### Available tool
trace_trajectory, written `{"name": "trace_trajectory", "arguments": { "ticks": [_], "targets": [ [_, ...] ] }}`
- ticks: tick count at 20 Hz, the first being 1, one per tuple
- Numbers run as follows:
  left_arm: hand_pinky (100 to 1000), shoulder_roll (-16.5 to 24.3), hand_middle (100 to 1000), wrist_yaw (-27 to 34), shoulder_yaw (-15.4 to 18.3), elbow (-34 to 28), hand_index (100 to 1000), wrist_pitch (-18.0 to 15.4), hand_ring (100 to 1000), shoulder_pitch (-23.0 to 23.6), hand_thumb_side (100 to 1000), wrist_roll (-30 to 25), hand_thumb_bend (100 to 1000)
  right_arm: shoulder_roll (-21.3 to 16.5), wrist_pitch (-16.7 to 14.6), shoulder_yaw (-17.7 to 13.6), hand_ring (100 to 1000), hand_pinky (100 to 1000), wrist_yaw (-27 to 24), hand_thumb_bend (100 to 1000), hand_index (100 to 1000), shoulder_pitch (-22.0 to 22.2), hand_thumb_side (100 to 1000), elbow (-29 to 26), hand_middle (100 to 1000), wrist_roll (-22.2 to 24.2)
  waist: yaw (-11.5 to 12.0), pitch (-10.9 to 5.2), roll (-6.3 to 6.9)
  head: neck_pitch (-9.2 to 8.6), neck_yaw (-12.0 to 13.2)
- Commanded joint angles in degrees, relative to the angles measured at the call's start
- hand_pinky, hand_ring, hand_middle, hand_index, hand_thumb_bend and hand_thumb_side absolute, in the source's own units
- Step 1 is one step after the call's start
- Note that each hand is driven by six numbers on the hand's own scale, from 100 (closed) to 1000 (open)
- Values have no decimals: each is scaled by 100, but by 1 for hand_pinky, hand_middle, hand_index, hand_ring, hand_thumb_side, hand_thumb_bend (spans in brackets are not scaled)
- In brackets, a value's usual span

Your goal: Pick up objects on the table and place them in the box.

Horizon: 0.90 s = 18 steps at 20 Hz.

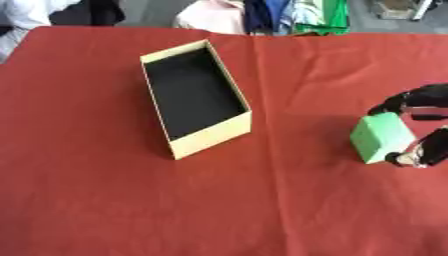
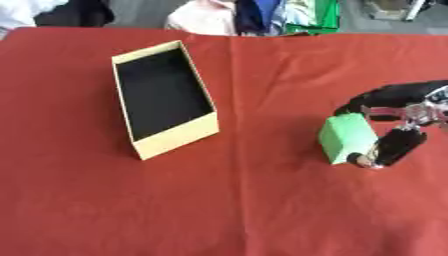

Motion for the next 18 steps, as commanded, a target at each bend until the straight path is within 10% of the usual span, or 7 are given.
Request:
{"name": "trace_trajectory", "arguments": {
  "ticks": [1, 12, 18],
  "targets": [
    [567, 63, 601, 23, -3, -111, 716, -2, 628, -23, 401, -30, 100, -71, -34, -23, 864, 866, -36, 303, 1000, -126, 500, 103, 913, 22, 3, -142, -20, 4, -13],
    [567, 33, 602, 20, -4, -111, 714, 4, 629, -23, 409, -38, 100, 146, -220, 70, 813, 825, -110, 292, 986, -259, 419, 421, 733, -62, 29, -111, -8, 9, -22],
    [568, 27, 602, 16, -4, -111, 713, 14, 630, -27, 411, -50, 100, 144, -168, 24, 753, 776, -160, 299, 839, -290, 100, 387, 591, -447, 22, -113, -19, 8, -27]
  ]
}}
